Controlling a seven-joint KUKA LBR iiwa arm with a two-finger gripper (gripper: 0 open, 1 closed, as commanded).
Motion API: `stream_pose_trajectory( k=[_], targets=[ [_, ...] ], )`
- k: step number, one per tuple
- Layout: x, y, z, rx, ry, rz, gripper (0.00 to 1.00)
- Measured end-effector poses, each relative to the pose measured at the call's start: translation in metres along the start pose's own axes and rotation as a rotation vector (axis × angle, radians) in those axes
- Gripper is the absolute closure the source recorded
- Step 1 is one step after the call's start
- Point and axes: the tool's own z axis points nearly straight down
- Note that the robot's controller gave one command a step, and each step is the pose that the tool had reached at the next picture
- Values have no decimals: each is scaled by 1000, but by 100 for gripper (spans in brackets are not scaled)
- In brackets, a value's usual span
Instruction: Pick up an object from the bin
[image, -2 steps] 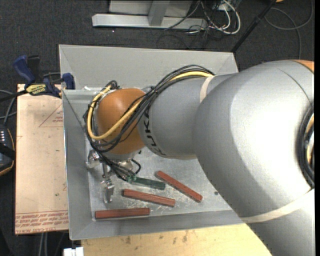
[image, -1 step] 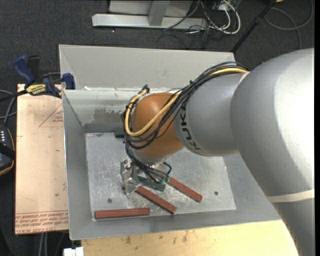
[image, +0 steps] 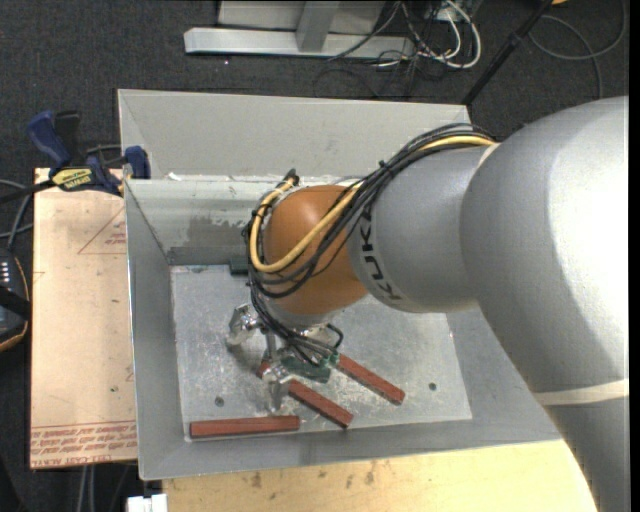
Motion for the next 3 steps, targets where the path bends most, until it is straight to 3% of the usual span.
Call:
stream_pose_trajectory(
  k=[1, 2, 3],
  targets=[
    [0, 0, 0, 0, 0, 0, 0],
    [9, -35, 1, -2, -6, -56, 0],
    [-4, -62, 2, 0, -26, 17, 100]
  ],
)
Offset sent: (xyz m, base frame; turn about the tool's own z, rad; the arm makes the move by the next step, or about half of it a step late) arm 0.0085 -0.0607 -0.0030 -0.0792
